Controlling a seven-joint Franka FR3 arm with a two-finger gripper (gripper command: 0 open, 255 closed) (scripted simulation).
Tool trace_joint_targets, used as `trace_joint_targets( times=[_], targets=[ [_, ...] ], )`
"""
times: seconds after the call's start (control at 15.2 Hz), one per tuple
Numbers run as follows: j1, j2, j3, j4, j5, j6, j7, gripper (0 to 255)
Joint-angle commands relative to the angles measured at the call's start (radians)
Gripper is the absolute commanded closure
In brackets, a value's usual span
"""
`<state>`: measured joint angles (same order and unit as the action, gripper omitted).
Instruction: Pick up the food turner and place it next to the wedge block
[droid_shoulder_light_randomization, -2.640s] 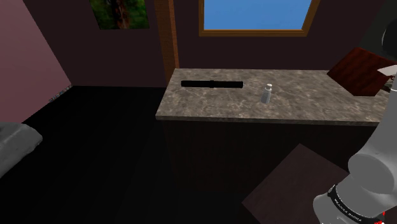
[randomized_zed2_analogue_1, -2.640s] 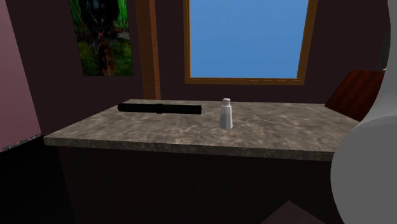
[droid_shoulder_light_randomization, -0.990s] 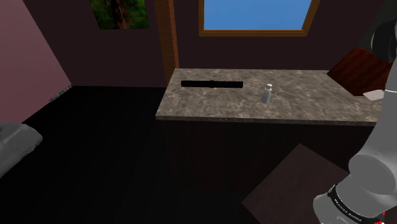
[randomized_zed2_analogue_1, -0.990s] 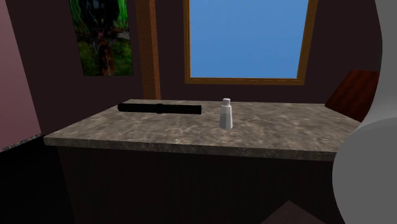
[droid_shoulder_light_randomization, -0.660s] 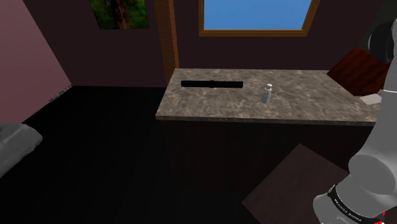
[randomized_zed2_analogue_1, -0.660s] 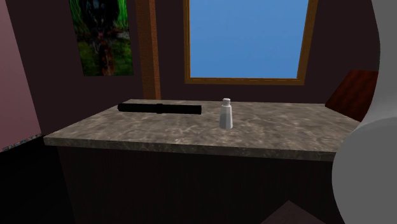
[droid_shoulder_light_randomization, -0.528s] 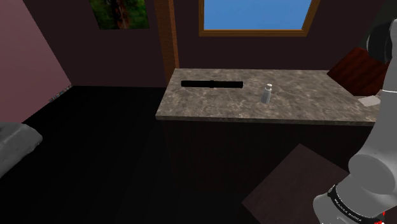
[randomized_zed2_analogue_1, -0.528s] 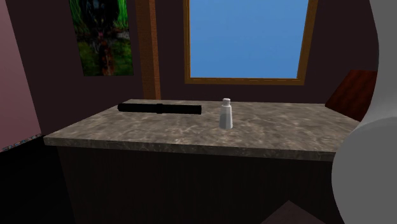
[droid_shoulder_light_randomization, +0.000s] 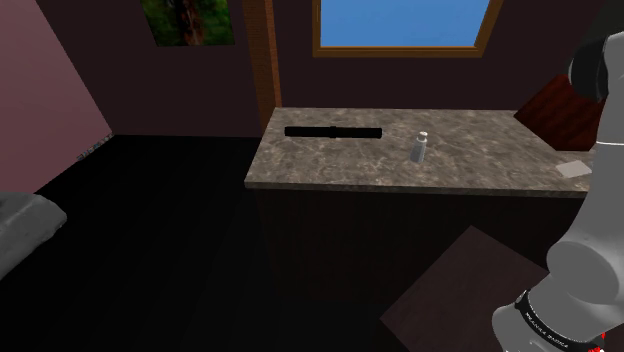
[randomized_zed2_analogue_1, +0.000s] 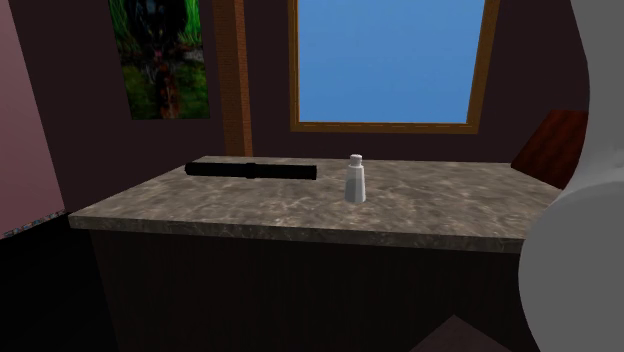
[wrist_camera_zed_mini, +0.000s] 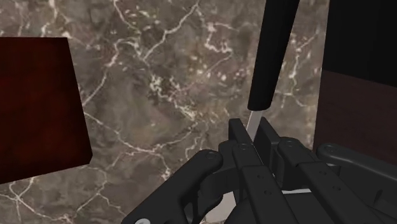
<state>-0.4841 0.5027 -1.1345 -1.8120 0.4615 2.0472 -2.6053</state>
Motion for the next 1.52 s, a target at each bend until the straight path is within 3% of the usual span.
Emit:
trace_joint_targets(
  times=[0.0, 0.53, 1.06, 1.12, 1.45],
  targets=[
    [-0.007, 0.01, 0.011, -0.012, 0.013, 0.019, -0.007, 255],
    [-0.041, 0.058, 0.064, -0.053, 0.067, 0.095, -0.037, 255],
    [-0.041, 0.058, 0.064, -0.053, 0.067, 0.094, -0.037, 255],
    [-0.041, 0.058, 0.064, -0.053, 0.067, 0.094, -0.037, 0],
    [-0.041, 0.058, 0.064, -0.053, 0.067, 0.094, -0.037, 0]
  ],
)
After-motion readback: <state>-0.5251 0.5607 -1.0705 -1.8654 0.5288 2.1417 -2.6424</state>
